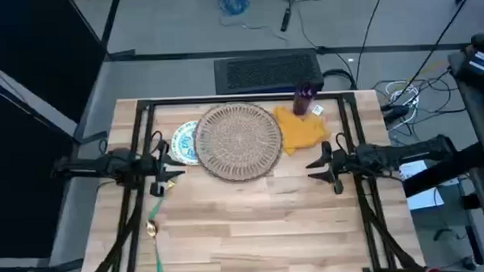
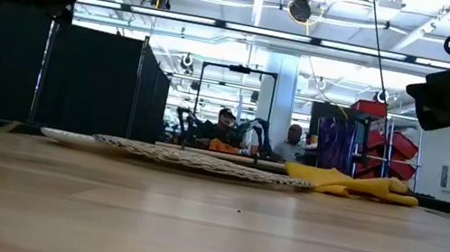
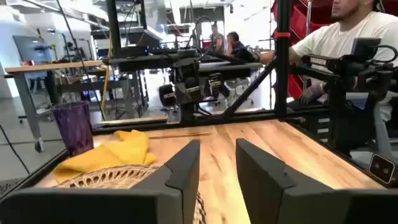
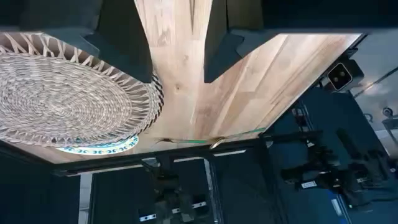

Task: Set table place

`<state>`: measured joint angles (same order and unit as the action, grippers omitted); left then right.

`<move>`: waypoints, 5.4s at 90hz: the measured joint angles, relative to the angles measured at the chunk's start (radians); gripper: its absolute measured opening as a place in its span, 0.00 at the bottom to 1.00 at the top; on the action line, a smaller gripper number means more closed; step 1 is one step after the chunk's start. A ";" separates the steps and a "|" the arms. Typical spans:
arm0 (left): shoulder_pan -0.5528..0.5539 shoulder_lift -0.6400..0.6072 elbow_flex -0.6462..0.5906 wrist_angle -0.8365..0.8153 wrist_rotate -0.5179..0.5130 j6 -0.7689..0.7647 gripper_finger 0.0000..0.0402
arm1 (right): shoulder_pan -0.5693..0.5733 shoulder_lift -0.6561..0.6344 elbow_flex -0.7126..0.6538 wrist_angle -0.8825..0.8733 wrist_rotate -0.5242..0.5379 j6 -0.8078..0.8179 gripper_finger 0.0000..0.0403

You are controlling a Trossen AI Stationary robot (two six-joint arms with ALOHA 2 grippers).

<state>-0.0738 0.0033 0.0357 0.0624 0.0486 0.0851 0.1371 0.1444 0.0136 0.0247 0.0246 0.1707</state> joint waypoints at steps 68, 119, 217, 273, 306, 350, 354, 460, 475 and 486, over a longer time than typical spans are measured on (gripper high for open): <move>0.000 0.000 0.000 0.000 0.000 0.000 0.22 | 0.000 0.000 0.000 0.000 0.000 0.000 0.33; 0.000 0.000 0.000 0.000 0.000 0.000 0.22 | 0.000 0.000 0.000 0.000 0.000 0.000 0.33; 0.000 0.000 0.000 0.000 0.000 0.000 0.22 | 0.000 0.000 0.000 0.000 0.000 0.000 0.33; 0.000 0.000 0.000 0.000 0.000 0.000 0.22 | 0.000 0.000 0.000 0.000 0.000 0.000 0.33; 0.000 0.000 0.000 0.039 -0.001 0.144 0.22 | 0.000 0.000 0.000 0.009 0.003 -0.044 0.33; 0.001 0.000 0.000 0.294 -0.282 -0.341 0.22 | 0.000 0.000 0.000 0.516 0.004 -0.218 0.33; 0.000 0.000 0.000 0.343 -0.283 -0.338 0.22 | 0.000 0.000 0.000 0.585 0.004 -0.217 0.33; 0.002 0.687 0.834 0.314 -0.492 0.092 0.22 | -0.092 0.669 0.779 0.486 0.236 -0.682 0.33; 0.010 0.775 0.880 0.133 -0.733 0.104 0.22 | -0.197 0.837 0.921 0.302 0.231 -0.501 0.33; 0.069 0.869 0.990 -0.197 -0.888 0.031 0.22 | -0.261 0.971 1.036 0.083 0.222 -0.366 0.33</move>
<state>-0.0049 0.8718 1.0254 -0.1346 -0.8396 0.1165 -0.1238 1.1156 1.0492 0.1078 0.2464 -0.1948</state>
